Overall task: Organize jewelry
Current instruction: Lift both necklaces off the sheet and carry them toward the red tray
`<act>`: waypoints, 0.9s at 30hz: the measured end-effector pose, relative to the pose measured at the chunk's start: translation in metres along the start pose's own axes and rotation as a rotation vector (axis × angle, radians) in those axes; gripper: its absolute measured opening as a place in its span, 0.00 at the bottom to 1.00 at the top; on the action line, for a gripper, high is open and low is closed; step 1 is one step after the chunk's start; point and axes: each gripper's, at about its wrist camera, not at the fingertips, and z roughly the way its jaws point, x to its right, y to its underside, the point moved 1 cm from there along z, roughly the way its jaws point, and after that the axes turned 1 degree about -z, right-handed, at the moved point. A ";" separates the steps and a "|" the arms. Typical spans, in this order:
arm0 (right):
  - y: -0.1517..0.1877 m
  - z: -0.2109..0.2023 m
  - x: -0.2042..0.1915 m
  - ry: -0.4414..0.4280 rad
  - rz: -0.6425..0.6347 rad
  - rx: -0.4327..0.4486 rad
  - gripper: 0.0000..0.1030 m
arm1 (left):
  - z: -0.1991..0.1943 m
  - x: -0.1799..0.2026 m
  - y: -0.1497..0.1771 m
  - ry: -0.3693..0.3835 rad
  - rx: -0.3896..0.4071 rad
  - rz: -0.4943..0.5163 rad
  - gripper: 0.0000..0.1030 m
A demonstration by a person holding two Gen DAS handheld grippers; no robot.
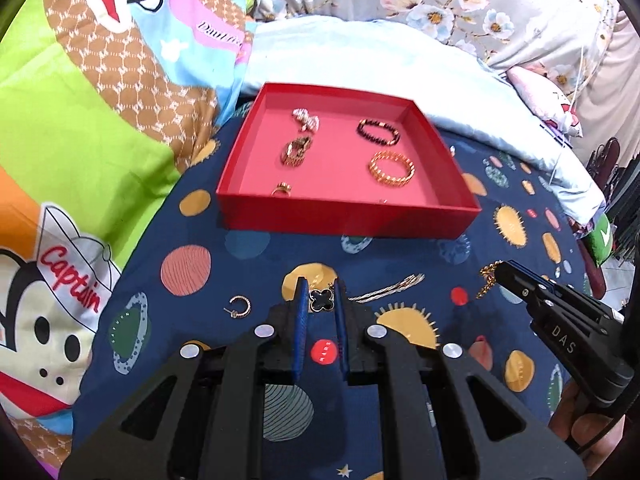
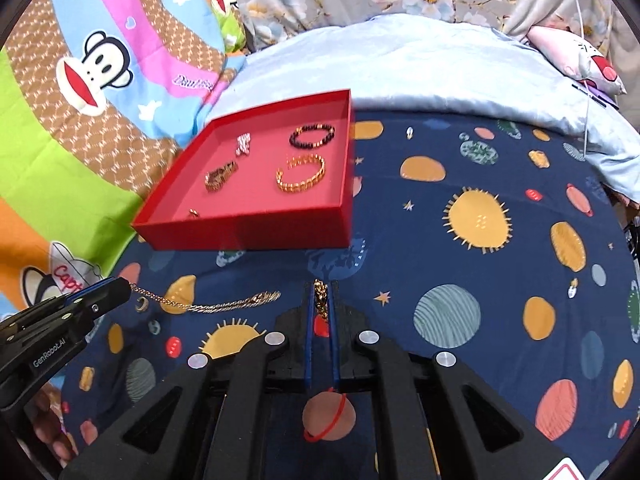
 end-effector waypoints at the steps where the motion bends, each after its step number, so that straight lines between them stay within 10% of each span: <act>1: -0.001 -0.003 0.001 -0.002 0.003 0.004 0.05 | -0.004 0.002 -0.002 0.003 0.006 0.005 0.12; 27: -0.034 -0.046 -0.010 -0.053 -0.016 0.118 0.05 | -0.056 0.015 -0.063 0.015 0.138 0.047 0.00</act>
